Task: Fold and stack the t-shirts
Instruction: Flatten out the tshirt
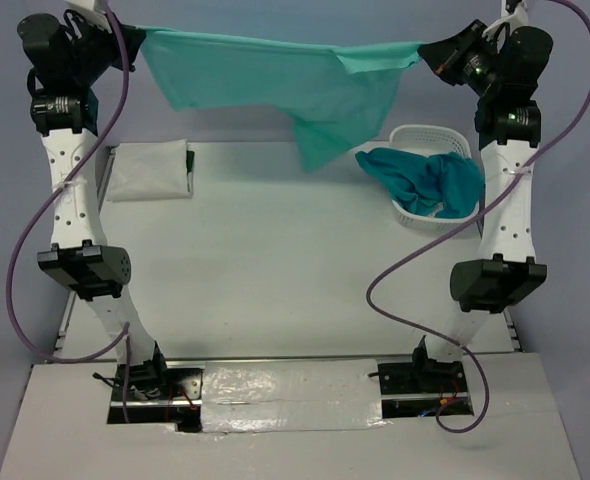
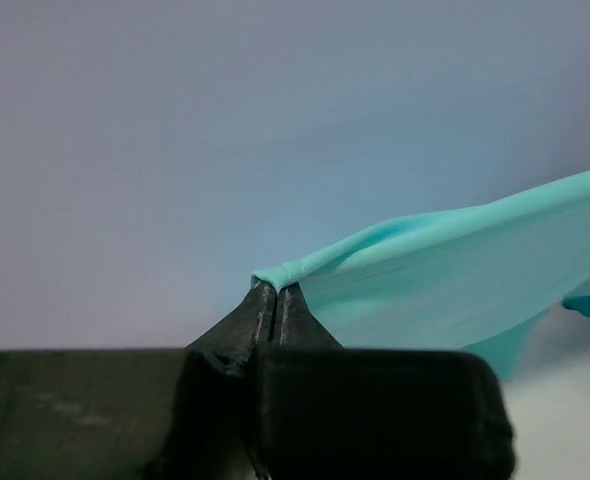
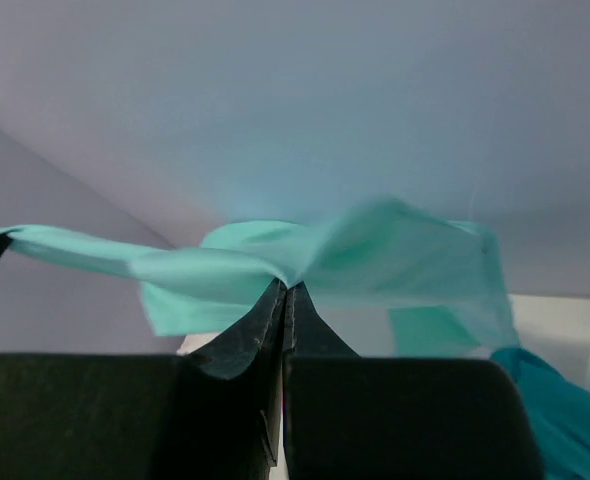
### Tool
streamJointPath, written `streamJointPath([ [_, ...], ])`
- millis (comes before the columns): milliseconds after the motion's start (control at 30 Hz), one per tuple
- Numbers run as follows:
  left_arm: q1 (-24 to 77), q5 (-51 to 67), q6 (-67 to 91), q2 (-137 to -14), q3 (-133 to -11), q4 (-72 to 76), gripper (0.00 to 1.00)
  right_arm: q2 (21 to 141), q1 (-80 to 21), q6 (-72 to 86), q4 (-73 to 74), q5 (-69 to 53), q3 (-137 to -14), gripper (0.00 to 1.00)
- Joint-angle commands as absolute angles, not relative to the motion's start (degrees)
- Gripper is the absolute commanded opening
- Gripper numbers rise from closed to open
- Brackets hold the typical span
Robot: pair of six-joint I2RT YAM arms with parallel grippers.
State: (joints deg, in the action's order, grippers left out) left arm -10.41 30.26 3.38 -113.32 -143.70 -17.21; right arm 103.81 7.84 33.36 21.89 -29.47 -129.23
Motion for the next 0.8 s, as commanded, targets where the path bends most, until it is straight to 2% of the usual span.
streamJointPath([
  [0,-10.37,35.32,4.05,-109.19,-135.03,-13.62,0.0,97.05,6.86,31.12,19.16,-30.67,-121.08,0.0],
  [67,-10.37,36.65,1.68,-107.59,-131.05,-18.08,0.0,90.75,6.59,30.41,17.59,-31.46,-113.07,0.0],
  [100,-10.37,37.17,-2.33,-105.49,-129.65,-23.15,0.0,88.27,6.42,30.15,16.62,-31.64,-103.8,0.0],
  [300,-10.37,33.5,-15.45,-89.69,-102.69,-34.7,0.0,68.32,5.28,27.51,16.69,-30.42,-70.65,0.0],
  [467,-10.55,27.43,-23.37,-79.22,-81.51,-47.27,0.0,50.82,2.64,27.51,24.07,-28.21,-46.73,0.0],
  [600,-10.63,20.24,-27.33,-74.45,-64.82,-52.38,0.0,42.21,1.41,29.26,30.13,-29.61,-35.35,0.0],
  [767,-10.72,14.78,-30.85,-71.99,-54.68,-55.28,0.0,39.73,-6.22,32.69,33.48,-28.04,-28.05,0.0],
])
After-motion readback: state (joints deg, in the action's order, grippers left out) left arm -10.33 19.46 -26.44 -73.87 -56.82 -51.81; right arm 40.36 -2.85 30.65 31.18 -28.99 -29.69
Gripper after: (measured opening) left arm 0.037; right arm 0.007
